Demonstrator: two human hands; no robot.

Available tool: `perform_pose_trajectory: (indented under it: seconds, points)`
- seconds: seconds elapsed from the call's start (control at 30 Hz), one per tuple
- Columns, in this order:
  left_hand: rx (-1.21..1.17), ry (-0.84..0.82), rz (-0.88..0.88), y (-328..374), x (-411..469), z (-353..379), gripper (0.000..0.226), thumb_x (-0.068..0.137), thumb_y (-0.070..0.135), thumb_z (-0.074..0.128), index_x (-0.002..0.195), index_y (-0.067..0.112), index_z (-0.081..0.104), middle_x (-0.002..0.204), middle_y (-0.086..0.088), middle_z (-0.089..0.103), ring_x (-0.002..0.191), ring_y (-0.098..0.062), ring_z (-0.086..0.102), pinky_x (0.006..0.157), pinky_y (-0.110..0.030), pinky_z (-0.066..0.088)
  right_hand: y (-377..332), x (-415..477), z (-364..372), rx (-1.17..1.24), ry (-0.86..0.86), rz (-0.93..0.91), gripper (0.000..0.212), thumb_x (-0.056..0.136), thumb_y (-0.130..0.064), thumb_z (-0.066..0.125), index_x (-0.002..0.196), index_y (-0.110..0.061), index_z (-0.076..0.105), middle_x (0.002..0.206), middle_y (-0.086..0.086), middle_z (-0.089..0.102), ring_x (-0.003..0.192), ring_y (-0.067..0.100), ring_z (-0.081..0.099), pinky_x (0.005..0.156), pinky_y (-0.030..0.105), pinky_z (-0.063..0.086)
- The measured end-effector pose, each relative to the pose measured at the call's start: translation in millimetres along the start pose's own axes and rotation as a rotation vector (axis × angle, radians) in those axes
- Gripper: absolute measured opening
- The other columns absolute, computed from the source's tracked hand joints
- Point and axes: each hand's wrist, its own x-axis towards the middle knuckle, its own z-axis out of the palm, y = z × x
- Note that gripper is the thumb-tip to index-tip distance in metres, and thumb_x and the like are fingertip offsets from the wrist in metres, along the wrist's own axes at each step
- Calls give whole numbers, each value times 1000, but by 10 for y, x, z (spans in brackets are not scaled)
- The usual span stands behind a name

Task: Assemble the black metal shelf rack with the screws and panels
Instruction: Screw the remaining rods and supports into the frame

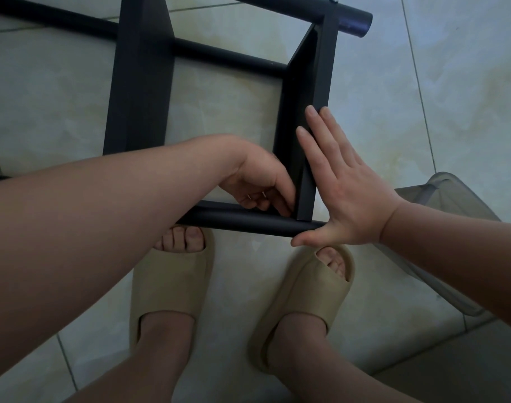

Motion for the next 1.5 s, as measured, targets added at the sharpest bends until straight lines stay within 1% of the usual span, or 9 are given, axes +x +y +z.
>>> perform_pose_trajectory:
  seconds: [0.33, 0.6, 0.7, 0.93, 1.13, 1.2, 1.3, 1.37, 1.5]
  points:
    - [-25, 12, 54, 17, 40, 4, 10, 87, 2, 65, 84, 11, 67, 67, 1, 64, 59, -8, 46, 61, -21, 36, 2, -2, 3, 2, 4, -1, 135, 75, -94, 42, 159, 6, 9, 166, 28, 0, 155, 43, -5, 124, 61, 13]
    - [-23, -49, -33, -7, 15, -21, 11, 91, 22, 61, 93, 19, 71, 79, 6, 67, 64, -9, 47, 66, -23, 38, 0, -1, 2, 1, 10, -2, 134, 75, -94, 42, 159, 6, 9, 166, 28, 0, 155, 43, -5, 124, 61, 13]
    - [0, -13, -12, 7, 36, -3, 13, 89, 14, 64, 79, 18, 71, 73, 4, 67, 61, -8, 45, 62, -22, 35, 5, -1, 5, -1, 12, -3, 135, 75, -94, 42, 159, 6, 9, 166, 28, 0, 155, 43, -5, 125, 60, 12]
    - [-19, 17, 33, 16, 39, 6, 8, 87, 3, 65, 83, 10, 68, 69, 0, 66, 59, -9, 46, 62, -22, 36, 6, -5, 12, 4, 8, -1, 134, 76, -95, 40, 159, 5, 8, 167, 27, -1, 156, 42, -6, 125, 59, 12]
    - [-40, 27, 58, 4, 14, 42, 13, 88, 1, 64, 82, 13, 65, 63, 3, 63, 59, -8, 50, 61, -20, 38, 15, -9, 26, 3, 12, -8, 134, 76, -94, 42, 159, 5, 8, 167, 27, 0, 156, 43, -6, 125, 60, 12]
    - [-44, 63, 63, -5, -31, 74, 10, 88, 5, 64, 88, 15, 66, 67, 4, 65, 64, -10, 53, 66, -22, 41, 14, -12, 24, -4, 11, -11, 134, 76, -94, 42, 159, 5, 7, 167, 27, 0, 156, 42, -6, 125, 60, 12]
    - [12, 220, 32, -57, -203, 93, 7, 91, 21, 66, 96, 18, 70, 83, 6, 73, 79, -13, 61, 77, -28, 47, 0, -17, 6, -25, -4, -1, 134, 76, -95, 42, 160, 3, 5, 168, 25, -3, 156, 40, -8, 125, 59, 11]
    - [138, 329, -27, -123, -409, 93, 14, 92, 34, 67, 96, 22, 72, 88, 6, 74, 85, -15, 64, 81, -31, 50, -41, -26, -41, -34, -32, 11, 134, 76, -96, 39, 160, 1, 3, 168, 23, -6, 156, 38, -11, 126, 56, 7]
    - [432, 395, -168, -287, -922, 121, 35, 83, 61, 66, 94, 29, 72, 98, 8, 70, 96, -15, 62, 85, -34, 49, -153, -6, -212, -61, -179, 98, 139, 69, -99, 39, 161, -6, -9, 167, 13, -23, 154, 28, -23, 127, 46, -1]
